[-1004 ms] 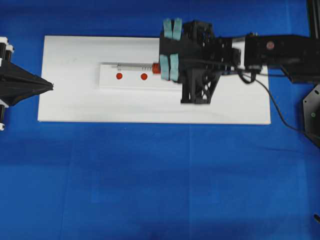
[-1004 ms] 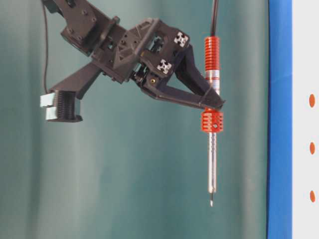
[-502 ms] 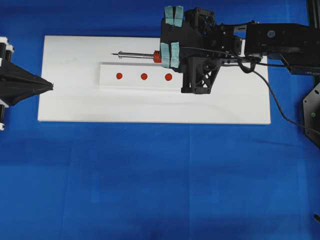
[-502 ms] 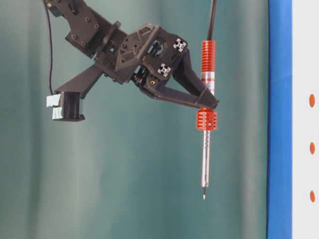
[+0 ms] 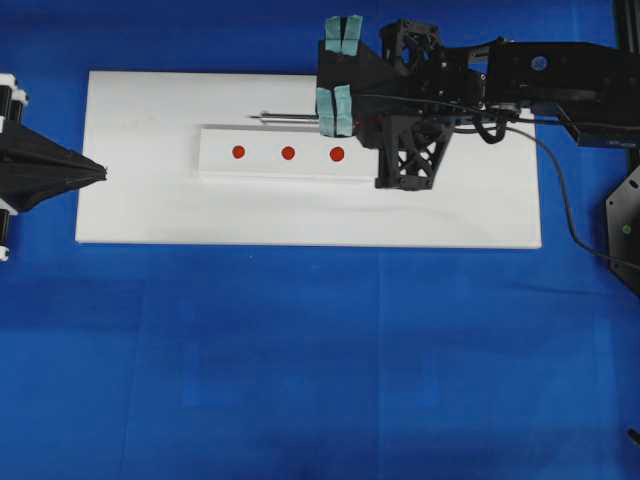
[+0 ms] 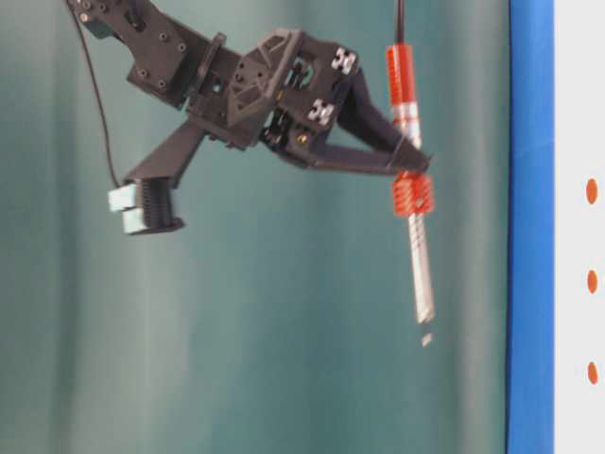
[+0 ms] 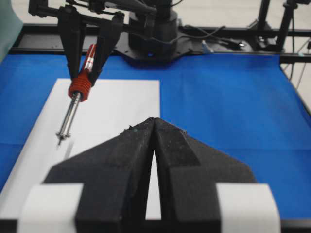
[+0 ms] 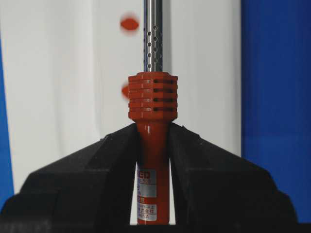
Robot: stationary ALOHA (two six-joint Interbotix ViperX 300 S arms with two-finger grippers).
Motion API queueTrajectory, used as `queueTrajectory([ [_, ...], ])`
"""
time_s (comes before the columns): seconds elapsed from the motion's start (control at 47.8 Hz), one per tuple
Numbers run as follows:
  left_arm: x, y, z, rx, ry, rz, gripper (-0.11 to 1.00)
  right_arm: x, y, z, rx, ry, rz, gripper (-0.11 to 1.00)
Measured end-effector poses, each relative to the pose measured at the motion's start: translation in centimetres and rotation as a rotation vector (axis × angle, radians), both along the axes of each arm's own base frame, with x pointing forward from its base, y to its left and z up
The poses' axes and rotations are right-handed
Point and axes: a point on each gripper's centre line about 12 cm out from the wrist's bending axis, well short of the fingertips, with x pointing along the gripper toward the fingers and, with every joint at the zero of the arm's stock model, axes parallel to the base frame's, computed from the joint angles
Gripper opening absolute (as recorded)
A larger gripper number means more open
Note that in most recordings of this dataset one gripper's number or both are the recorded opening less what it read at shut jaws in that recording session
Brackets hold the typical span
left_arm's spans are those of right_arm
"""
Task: Touch the tip of the soldering iron to the mark.
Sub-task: 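Tilt the iron tip downward and position it above the left red dot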
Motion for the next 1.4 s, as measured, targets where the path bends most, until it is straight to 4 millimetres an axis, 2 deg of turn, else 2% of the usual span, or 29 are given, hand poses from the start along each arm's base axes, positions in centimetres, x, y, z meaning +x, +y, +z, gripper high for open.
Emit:
queueTrajectory([
  [0.23,-0.02,0.0,0.03,0.001,-0.002,0.0,0.0,-0.94,-0.08,-0.26,0.014,0.133,-0.018,0.06],
  [1.402,0.0,-0.03,0.02,0.003,-0.002,-0.002,0.0,-0.53,0.24,0.03,0.017,0.107,0.0,0.06],
])
